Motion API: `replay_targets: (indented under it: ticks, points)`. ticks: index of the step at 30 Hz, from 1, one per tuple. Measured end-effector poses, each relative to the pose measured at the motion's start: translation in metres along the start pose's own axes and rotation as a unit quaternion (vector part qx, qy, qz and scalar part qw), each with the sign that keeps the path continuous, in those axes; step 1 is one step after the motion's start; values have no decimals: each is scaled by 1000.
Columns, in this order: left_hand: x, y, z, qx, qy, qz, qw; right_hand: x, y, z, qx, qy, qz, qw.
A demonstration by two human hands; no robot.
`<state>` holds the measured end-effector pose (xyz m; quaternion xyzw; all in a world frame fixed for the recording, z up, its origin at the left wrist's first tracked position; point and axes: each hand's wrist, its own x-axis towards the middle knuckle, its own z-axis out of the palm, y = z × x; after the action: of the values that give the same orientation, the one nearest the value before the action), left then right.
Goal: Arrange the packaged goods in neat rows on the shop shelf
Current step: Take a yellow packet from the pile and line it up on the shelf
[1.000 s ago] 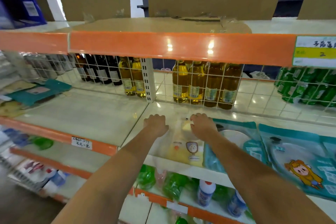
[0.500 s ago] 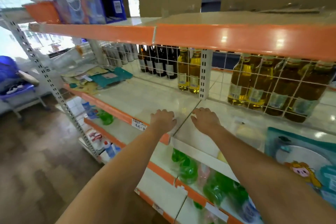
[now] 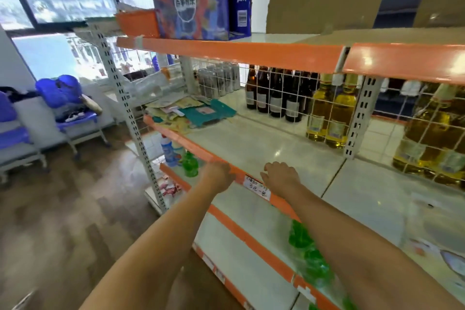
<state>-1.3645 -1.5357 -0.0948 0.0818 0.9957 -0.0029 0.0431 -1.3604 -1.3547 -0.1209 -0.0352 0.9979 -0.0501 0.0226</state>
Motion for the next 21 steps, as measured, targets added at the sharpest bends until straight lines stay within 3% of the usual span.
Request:
replay_targets:
  ticks: [21]
  points:
    - [106, -172, -1, -20, 12, -140, 990, 193, -140, -14, -63, 10, -158, 985]
